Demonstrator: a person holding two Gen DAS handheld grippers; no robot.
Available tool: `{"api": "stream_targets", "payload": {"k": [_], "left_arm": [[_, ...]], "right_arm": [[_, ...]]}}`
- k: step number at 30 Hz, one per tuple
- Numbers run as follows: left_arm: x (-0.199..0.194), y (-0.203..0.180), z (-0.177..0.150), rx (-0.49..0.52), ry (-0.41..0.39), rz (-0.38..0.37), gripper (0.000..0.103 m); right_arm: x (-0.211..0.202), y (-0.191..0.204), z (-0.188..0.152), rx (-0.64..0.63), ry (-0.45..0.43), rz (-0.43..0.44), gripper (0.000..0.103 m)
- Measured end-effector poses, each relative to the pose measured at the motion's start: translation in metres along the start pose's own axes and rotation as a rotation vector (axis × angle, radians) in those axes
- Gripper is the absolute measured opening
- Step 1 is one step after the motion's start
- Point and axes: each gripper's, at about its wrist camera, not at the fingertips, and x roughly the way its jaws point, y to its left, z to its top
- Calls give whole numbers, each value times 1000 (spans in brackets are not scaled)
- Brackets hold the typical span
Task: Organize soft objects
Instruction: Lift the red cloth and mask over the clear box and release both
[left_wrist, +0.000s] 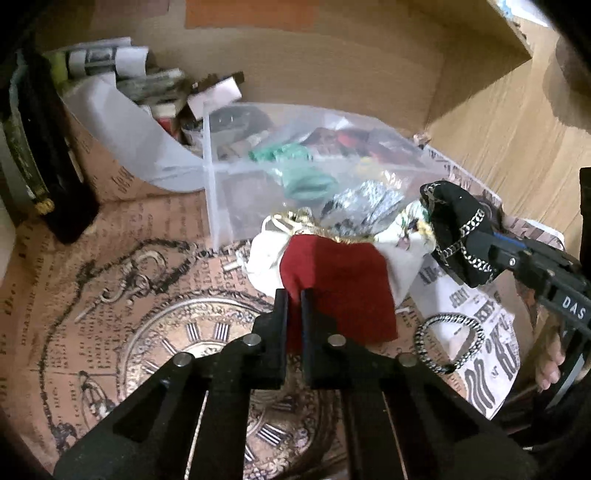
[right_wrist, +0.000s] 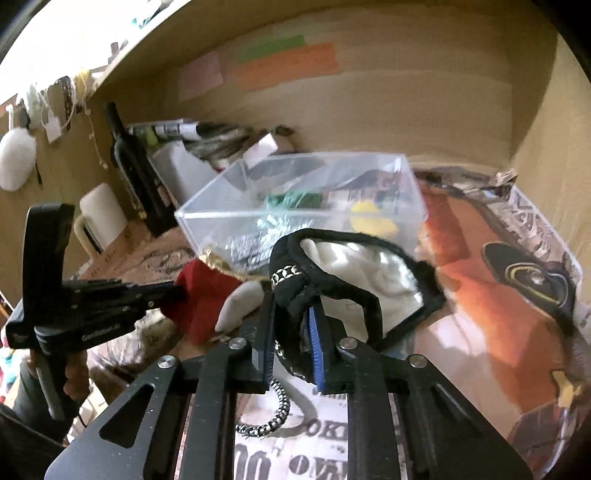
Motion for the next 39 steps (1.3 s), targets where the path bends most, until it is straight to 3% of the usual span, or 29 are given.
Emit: {"api": "stream_targets", "payload": {"k": [13, 25, 33, 39], "left_arm": [[-56, -15, 29, 56, -186, 34, 3], [-77, -14, 76, 94, -340, 97, 3], [-55, -12, 106, 99, -360, 129, 3], [-24, -5, 120, 97, -329, 162, 3]], "right_arm": [[-38, -4, 26, -9, -157, -39, 14], [-48, -3, 58, -40, -261, -44, 14], [-20, 4, 84, -89, -242, -26, 14], [19, 3, 98, -103, -158, -4, 14]]}}
